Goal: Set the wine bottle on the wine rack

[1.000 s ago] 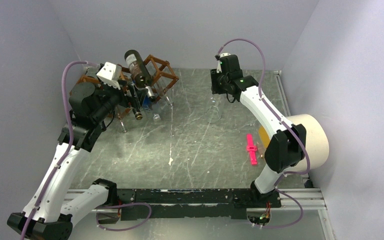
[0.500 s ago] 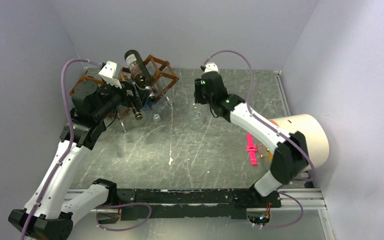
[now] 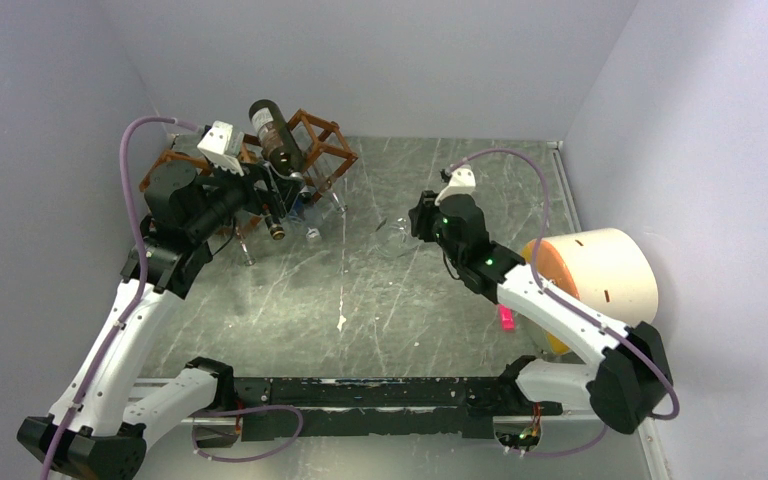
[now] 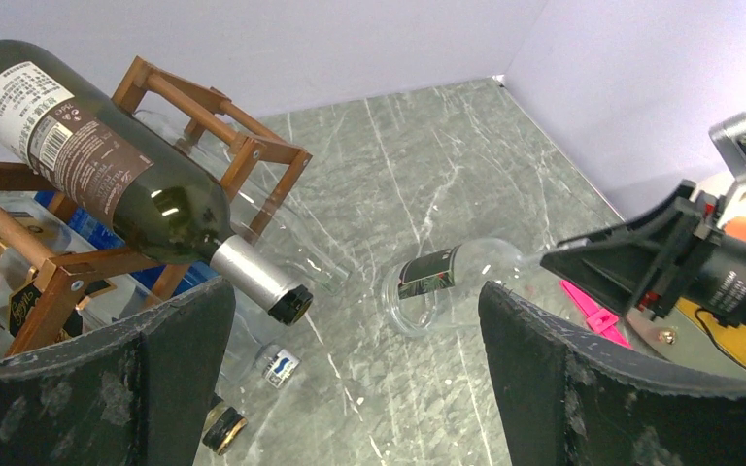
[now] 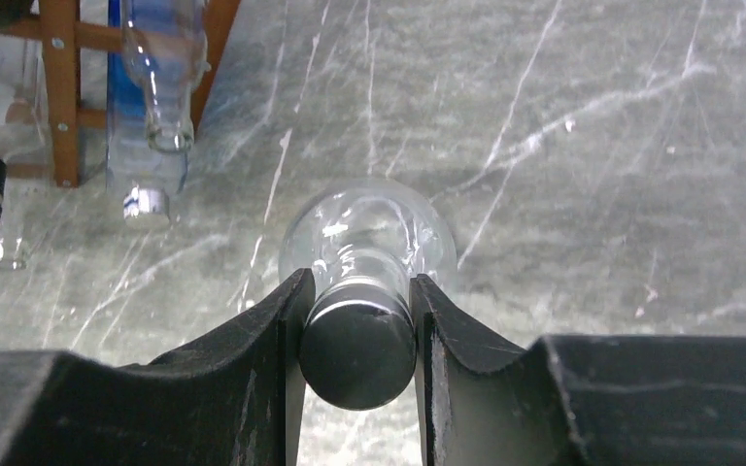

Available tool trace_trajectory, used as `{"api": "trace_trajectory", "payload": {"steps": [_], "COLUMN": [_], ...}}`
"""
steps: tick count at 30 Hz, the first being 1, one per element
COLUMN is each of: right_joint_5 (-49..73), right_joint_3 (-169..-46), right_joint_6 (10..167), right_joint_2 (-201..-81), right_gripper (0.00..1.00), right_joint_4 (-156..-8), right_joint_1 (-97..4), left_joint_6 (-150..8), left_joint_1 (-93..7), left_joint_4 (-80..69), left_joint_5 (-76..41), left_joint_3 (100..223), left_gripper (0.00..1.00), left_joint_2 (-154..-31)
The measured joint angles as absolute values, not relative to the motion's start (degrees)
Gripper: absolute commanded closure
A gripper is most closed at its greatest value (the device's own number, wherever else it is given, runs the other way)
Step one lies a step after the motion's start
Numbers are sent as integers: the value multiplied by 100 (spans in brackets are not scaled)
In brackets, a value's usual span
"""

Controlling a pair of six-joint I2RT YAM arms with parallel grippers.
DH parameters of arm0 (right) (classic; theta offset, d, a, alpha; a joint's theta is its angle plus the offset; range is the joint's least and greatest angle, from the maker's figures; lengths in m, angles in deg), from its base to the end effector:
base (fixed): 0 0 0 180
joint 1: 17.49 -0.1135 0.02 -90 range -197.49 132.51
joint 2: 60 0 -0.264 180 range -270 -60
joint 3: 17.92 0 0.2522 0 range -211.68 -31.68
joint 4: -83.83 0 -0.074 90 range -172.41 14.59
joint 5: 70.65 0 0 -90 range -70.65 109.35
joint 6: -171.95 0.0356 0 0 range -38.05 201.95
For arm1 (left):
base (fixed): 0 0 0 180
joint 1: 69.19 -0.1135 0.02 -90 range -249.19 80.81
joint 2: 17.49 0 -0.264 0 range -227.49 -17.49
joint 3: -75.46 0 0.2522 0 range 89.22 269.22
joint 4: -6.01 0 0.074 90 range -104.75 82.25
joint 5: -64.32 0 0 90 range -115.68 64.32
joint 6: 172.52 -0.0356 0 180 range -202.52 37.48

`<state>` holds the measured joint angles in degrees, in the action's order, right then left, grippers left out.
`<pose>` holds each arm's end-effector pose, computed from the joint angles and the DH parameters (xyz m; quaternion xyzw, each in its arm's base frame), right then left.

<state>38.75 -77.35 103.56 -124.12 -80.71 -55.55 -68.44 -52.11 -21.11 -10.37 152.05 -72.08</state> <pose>0.2097 0.1492 0.2933 -0.0202 0.8137 0.1609 0.5583 0.1968 -0.0703 0.4135 0.1090 0.7288 -0.2743 0.6178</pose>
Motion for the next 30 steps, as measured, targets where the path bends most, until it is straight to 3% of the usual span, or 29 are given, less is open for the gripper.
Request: {"api": "trace_trajectory", "payload": {"steps": [13, 21, 30], "right_joint_5": [3118, 2419, 2017], "right_joint_3": [-7420, -7654, -7479], "right_joint_6": [11072, 11217, 11223], "right_joint_2": [-11262, -11483, -12141], "right_gripper": [100, 100, 100], "right_joint_4": [-5958, -4679, -4668], "right_joint_1": [-5571, -5573, -5599], "left_joint_6": [-6787, -6789, -6789], "left_joint_1": [-5211, -5211, -5211], "left_joint_4": [-2146, -2170, -2168], "left_joint_5": [-1065, -1100, -1102], "left_joint_3": [15349, 15454, 15454], "left_gripper": [1, 1, 1], "left_joint_2": [-7483, -7477, -7477]}}
